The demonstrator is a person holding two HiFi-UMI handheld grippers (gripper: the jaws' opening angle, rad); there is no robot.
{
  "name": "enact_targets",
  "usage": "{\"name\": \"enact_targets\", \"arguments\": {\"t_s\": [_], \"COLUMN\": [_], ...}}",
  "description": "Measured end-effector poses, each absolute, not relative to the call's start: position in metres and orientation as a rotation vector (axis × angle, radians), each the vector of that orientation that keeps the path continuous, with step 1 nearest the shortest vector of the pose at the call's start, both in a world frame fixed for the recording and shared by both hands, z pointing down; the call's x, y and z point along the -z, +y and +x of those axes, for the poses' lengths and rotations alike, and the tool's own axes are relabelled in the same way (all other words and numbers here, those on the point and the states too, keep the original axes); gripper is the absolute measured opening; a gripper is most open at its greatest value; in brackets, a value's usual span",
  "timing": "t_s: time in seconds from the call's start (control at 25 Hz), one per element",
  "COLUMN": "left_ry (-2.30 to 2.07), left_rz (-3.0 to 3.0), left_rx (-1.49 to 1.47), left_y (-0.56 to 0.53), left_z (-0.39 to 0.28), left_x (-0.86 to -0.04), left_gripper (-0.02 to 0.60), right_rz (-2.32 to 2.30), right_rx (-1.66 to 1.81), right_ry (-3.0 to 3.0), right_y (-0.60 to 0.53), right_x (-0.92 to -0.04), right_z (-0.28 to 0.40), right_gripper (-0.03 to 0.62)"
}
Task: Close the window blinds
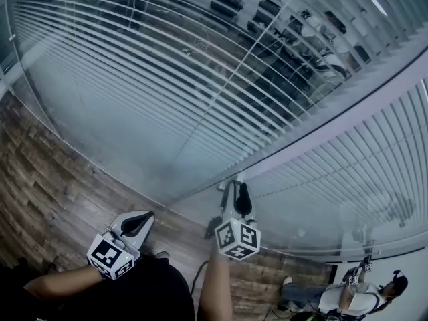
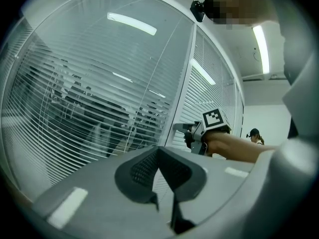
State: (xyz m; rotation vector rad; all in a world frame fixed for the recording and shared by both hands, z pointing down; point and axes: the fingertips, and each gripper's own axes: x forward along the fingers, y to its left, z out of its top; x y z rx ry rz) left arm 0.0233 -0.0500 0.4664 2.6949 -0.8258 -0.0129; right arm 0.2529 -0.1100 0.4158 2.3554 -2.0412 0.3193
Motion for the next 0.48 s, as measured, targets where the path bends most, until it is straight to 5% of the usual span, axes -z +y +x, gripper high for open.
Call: {"name": "enact_targets", "arguments": {"t_s": [0.48], "left_ry": [-0.827], "left_rz": [2.687], "left_rx": [0.015], "left_y": [-0.0511], "left_z": [0.0249], "left_x": [-0.4677], "left_gripper": [0.002], "right_rz": [1.988], "right_rx": [0.094], "right_ry": [-1.752], "right_y": [-0.1121], "right_x": [-0.4153], "right_z": [0.2472], "right_gripper": [0.12]}}
